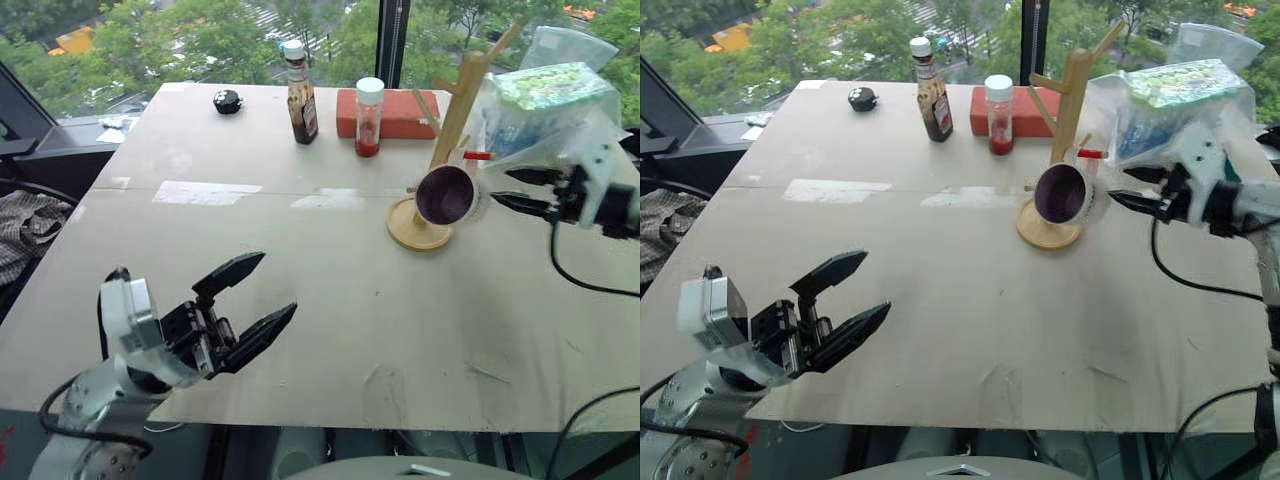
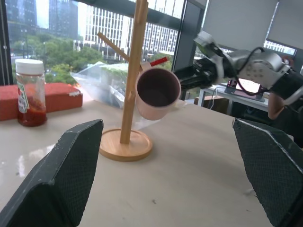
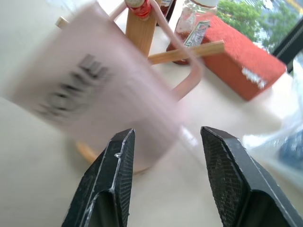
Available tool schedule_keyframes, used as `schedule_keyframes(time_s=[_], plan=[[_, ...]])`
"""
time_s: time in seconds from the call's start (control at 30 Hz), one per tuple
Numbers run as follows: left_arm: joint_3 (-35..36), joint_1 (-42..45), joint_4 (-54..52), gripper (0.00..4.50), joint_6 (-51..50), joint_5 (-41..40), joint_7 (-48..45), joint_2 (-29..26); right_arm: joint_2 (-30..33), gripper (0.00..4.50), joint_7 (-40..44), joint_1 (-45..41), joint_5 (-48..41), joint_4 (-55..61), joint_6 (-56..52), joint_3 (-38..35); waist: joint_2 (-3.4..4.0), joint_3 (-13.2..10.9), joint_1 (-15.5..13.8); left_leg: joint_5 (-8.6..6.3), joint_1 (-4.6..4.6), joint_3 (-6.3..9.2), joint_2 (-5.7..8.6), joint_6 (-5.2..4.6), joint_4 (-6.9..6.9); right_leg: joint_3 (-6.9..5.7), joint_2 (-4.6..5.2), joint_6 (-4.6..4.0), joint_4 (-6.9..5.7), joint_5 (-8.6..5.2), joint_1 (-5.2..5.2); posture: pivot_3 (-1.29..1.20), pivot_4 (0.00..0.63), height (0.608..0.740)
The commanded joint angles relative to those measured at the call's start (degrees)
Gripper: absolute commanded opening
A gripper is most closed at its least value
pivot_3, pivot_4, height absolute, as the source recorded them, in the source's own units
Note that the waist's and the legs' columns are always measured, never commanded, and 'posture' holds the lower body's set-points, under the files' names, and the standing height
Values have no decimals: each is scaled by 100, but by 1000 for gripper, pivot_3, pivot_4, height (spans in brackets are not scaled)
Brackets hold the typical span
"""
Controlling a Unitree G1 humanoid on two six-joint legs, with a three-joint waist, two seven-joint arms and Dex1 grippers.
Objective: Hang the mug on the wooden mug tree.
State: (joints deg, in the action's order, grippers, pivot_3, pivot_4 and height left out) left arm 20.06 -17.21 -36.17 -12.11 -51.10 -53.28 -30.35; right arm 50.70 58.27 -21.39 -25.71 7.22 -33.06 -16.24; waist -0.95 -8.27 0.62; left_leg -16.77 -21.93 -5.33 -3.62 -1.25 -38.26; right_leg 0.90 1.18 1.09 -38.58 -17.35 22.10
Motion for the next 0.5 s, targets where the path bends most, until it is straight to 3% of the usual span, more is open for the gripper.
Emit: schedule_keyframes(time_s=[0.03, 0.17, 0.3, 0.5], plan=[[-313, 360, 581, 4500, -62, 362, -99, -124, -69, 2150, -11, 1266, -184, 462, 43, -885, -2, 1, -21, 0, 0, 1, 1, 0, -1, 0, -1, 0, 1, 0, 0, 0, 150, 740], [-794, 535, 941, 4500, -241, 1014, 240, -145, -449, 2150, -164, 2667, -208, 906, 308, -1385, 0, 2, -10, 0, 0, -1, 8, -1, -3, 4, -8, 3, 6, 0, -5, 0, 150, 740], [-743, 441, 1022, 4500, -411, 1423, 533, -350, -821, 2150, -293, 3624, -36, 1192, 733, -1399, -1, 2, 62, -1, 12, 16, 9, 0, 2, 27, -14, 4, -5, 0, -4, 0, 150, 740], [-615, 315, 1214, 4500, -560, 1410, 329, -621, -1100, 2150, -536, 4115, 134, 1262, 1148, -1259, 0, 1, 41, -1, 19, 28, 16, 0, 4, 27, -13, 4, -18, 0, -3, 0, 150, 740]])
